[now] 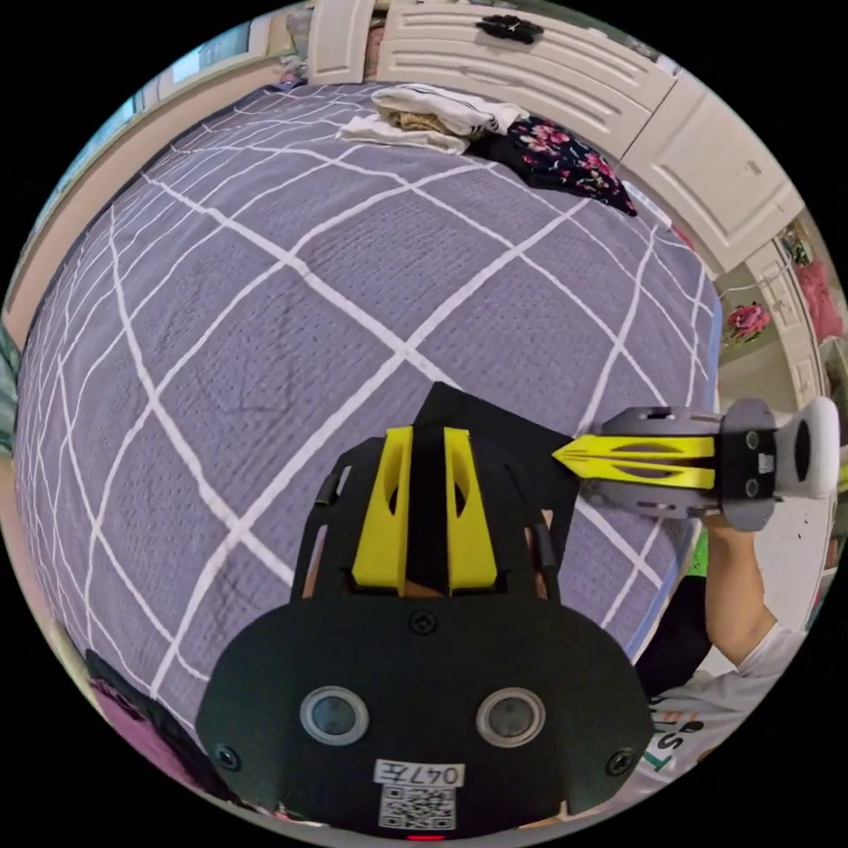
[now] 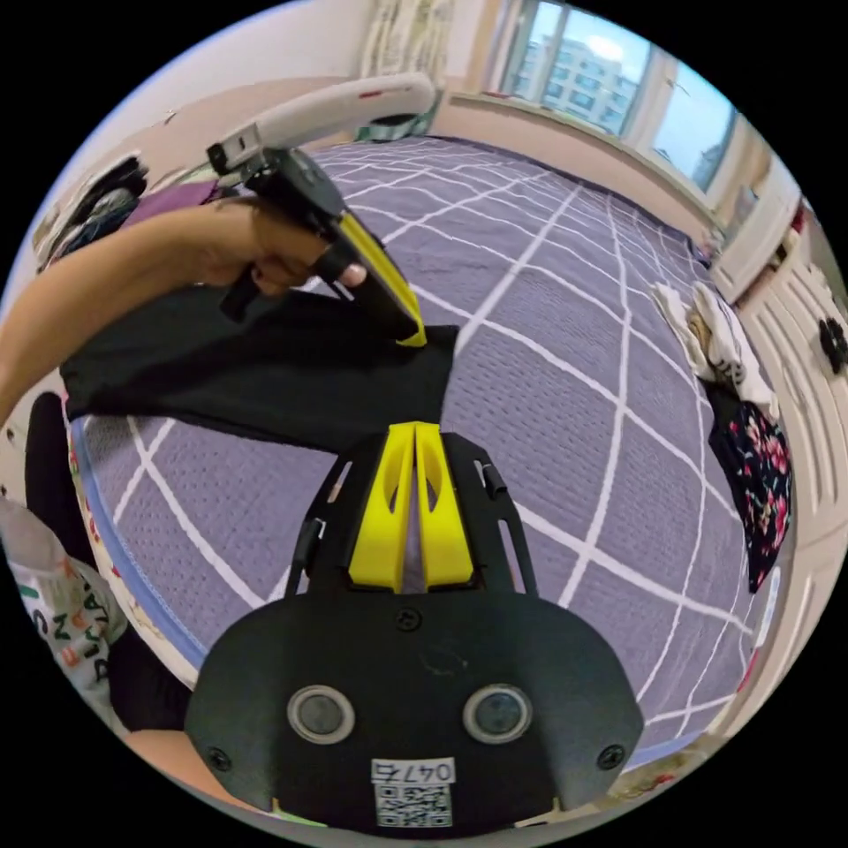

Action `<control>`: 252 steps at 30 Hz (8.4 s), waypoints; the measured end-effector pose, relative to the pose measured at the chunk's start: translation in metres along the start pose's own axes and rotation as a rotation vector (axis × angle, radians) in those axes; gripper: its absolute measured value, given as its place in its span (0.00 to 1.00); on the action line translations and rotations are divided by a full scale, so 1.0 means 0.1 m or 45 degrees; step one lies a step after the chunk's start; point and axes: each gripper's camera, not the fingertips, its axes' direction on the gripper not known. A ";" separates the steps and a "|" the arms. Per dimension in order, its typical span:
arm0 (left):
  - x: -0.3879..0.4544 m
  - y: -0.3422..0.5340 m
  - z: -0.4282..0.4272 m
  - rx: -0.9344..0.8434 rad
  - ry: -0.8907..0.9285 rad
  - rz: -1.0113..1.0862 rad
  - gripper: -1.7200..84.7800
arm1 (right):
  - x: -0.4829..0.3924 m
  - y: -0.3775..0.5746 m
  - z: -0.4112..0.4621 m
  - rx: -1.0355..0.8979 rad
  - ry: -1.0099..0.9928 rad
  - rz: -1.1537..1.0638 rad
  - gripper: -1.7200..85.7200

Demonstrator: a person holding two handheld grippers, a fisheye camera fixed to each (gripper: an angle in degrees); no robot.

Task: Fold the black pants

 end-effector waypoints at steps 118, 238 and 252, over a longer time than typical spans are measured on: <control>-1.18 6.75 -4.52 0.499 -0.124 -0.781 0.02 | -6.38 0.13 1.68 0.558 -0.272 -0.593 0.03; 0.17 6.82 -2.81 0.591 0.027 -1.157 0.04 | -3.60 -2.08 1.89 0.075 -0.248 -0.025 0.05; 0.28 7.12 -3.75 0.919 -0.181 -1.058 0.02 | -4.79 -2.64 0.75 0.550 0.063 -0.387 0.03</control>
